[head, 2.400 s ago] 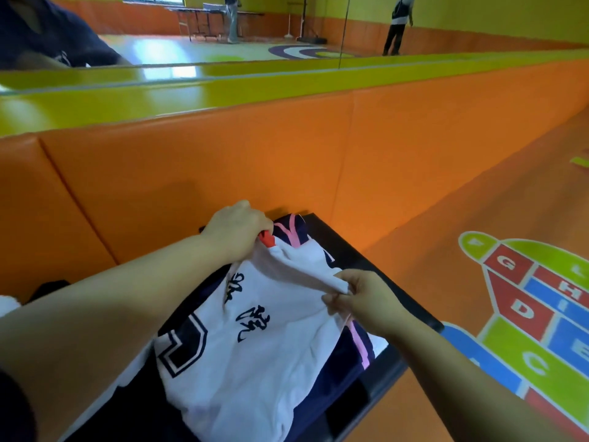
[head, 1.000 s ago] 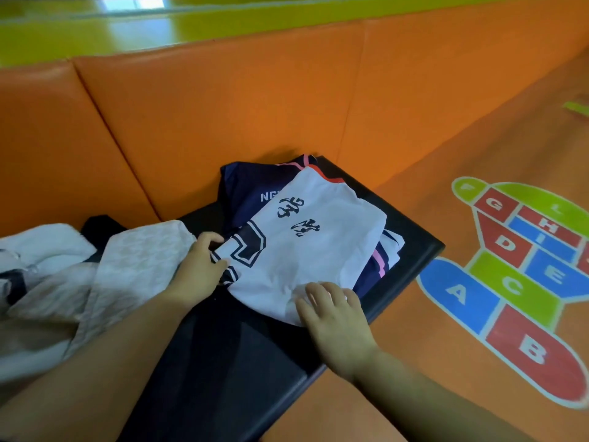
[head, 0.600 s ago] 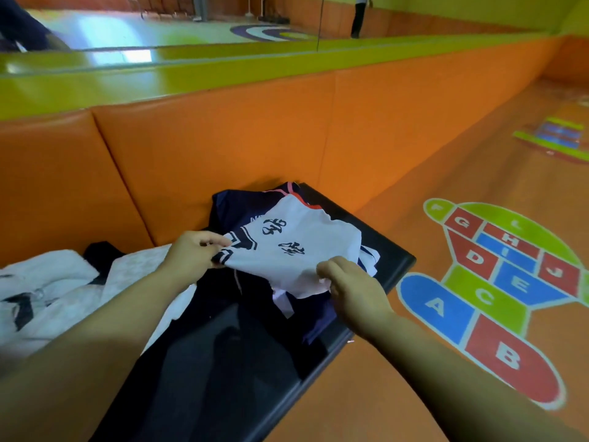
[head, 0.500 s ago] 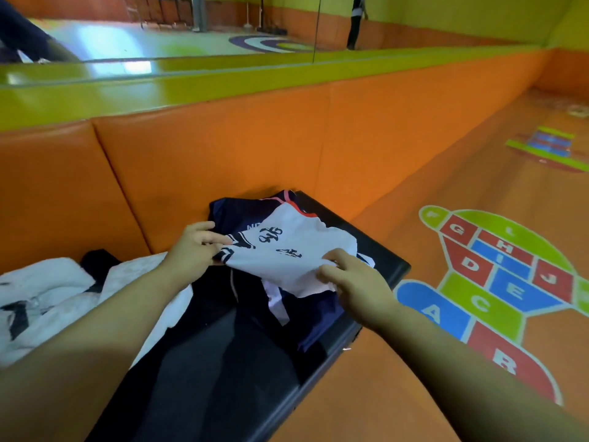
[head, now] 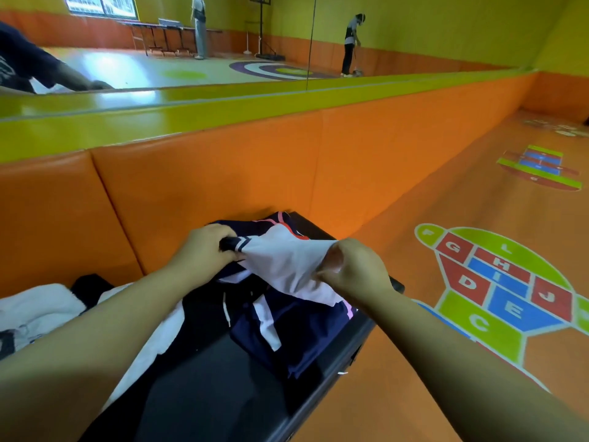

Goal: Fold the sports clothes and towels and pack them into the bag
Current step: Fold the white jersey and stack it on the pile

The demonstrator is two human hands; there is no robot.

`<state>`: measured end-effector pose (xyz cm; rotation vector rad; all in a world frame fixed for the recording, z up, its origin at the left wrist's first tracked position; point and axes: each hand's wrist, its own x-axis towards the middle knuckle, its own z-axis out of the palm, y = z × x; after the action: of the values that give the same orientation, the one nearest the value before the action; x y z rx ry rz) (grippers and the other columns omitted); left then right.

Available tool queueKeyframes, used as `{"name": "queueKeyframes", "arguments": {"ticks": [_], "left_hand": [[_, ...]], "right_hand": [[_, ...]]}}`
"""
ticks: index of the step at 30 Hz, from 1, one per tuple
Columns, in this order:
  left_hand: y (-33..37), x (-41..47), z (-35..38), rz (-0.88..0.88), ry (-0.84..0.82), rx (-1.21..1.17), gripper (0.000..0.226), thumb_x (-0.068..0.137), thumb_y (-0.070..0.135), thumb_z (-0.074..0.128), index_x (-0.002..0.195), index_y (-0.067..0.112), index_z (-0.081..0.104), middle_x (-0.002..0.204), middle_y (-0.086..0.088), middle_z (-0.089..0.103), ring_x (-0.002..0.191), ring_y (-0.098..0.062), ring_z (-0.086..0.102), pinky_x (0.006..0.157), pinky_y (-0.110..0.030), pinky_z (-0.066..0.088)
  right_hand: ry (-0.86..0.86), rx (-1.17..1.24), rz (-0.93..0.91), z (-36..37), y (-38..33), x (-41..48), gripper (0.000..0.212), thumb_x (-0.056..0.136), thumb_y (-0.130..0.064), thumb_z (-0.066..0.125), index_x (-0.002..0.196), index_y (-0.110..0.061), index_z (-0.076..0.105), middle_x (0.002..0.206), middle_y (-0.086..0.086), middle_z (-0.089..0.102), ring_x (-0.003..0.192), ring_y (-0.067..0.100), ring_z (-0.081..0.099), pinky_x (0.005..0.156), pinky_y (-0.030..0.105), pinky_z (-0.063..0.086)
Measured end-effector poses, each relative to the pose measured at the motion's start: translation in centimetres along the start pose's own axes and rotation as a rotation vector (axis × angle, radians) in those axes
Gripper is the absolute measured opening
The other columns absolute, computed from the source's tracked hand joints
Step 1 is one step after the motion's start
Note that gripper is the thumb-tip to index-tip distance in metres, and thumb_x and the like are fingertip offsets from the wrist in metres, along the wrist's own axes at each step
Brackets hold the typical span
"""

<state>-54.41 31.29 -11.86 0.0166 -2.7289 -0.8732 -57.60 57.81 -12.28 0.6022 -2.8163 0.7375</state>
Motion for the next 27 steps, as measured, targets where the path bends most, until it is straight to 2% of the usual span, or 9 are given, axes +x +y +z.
{"name": "queueKeyframes", "arguments": {"ticks": [3,7,10,13,16,18,21,24,27], "left_hand": [[1.0,0.9,-1.0,0.081,-0.018,0.050,0.012,0.082,0.021,0.071,0.085,0.019,0.059,0.080,0.006,0.057,0.074,-0.020,0.050,0.066,-0.034,0.041],[1.9,2.1,-3.3,0.185,0.067,0.149,0.016,0.085,0.030,0.067,0.078,0.022,0.055,0.067,0.003,0.052,0.070,-0.023,0.045,0.055,-0.038,0.032],[3.0,3.1,-5.5,0.209,0.174,0.117,0.018,0.084,0.026,0.067,0.080,0.028,0.050,0.070,0.006,0.047,0.085,-0.024,0.039,0.066,-0.034,0.028],[4.8,3.5,-8.6,0.270,0.191,0.005,0.013,0.082,0.023,0.067,0.085,0.029,0.056,0.071,0.013,0.045,0.082,-0.022,0.040,0.071,-0.038,0.035],[6.9,3.1,-11.5,0.283,0.252,-0.055,0.012,0.083,0.021,0.069,0.092,0.021,0.061,0.073,0.014,0.050,0.072,-0.017,0.045,0.062,-0.013,0.035],[7.5,2.7,-13.3,0.250,0.255,-0.075,0.012,0.086,0.018,0.068,0.090,0.023,0.058,0.077,0.011,0.055,0.073,-0.015,0.047,0.057,-0.005,0.031],[8.0,1.8,-16.0,0.281,0.233,-0.040,0.014,0.084,0.021,0.070,0.079,0.026,0.057,0.077,0.004,0.058,0.067,-0.005,0.048,0.056,-0.009,0.031],[7.6,1.2,-16.8,0.264,0.128,0.009,0.012,0.080,0.023,0.073,0.085,0.023,0.062,0.080,0.008,0.061,0.067,0.009,0.051,0.056,-0.008,0.033],[6.5,1.0,-15.8,0.186,0.006,0.043,0.017,0.074,0.028,0.078,0.079,0.031,0.062,0.078,0.009,0.065,0.071,0.006,0.055,0.062,-0.015,0.039]], "right_hand": [[0.033,-0.015,0.083,-1.1,-0.2,0.9,0.016,0.079,-0.021,0.061,0.076,-0.021,0.045,0.071,-0.005,0.051,0.069,0.024,0.050,0.052,0.029,0.032],[0.093,0.119,0.105,-4.7,-1.0,1.8,0.036,0.080,-0.016,0.062,0.111,-0.019,0.044,0.087,-0.001,0.057,0.077,0.027,0.053,0.063,0.036,0.042],[0.121,0.163,0.033,-7.8,-2.4,2.4,0.048,0.083,-0.015,0.063,0.127,-0.019,0.045,0.095,-0.002,0.055,0.088,0.020,0.053,0.072,0.033,0.043],[0.149,0.102,-0.079,-11.0,-3.9,2.8,0.024,0.081,-0.011,0.062,0.104,-0.015,0.063,0.089,0.003,0.064,0.086,0.025,0.058,0.066,0.035,0.040],[0.161,0.247,-0.132,-13.4,-5.7,2.6,0.017,0.071,-0.018,0.056,0.084,-0.013,0.065,0.075,0.007,0.065,0.069,0.019,0.056,0.061,0.037,0.044],[0.155,0.377,-0.159,-14.7,-6.6,2.5,0.014,0.069,-0.018,0.054,0.078,-0.016,0.064,0.067,-0.003,0.064,0.062,0.008,0.050,0.057,0.030,0.041],[0.119,0.482,-0.180,-16.0,-7.3,2.8,0.004,0.078,-0.007,0.061,0.079,-0.009,0.064,0.069,-0.001,0.062,0.065,0.009,0.050,0.060,0.030,0.039],[0.068,0.426,-0.153,-15.7,-7.2,3.5,0.008,0.079,-0.003,0.065,0.084,-0.009,0.066,0.074,0.005,0.064,0.066,0.012,0.053,0.061,0.030,0.041],[-0.028,0.376,-0.092,-13.9,-6.7,4.1,0.011,0.080,-0.001,0.064,0.088,-0.006,0.069,0.071,0.005,0.063,0.062,0.011,0.052,0.057,0.025,0.041]]}}
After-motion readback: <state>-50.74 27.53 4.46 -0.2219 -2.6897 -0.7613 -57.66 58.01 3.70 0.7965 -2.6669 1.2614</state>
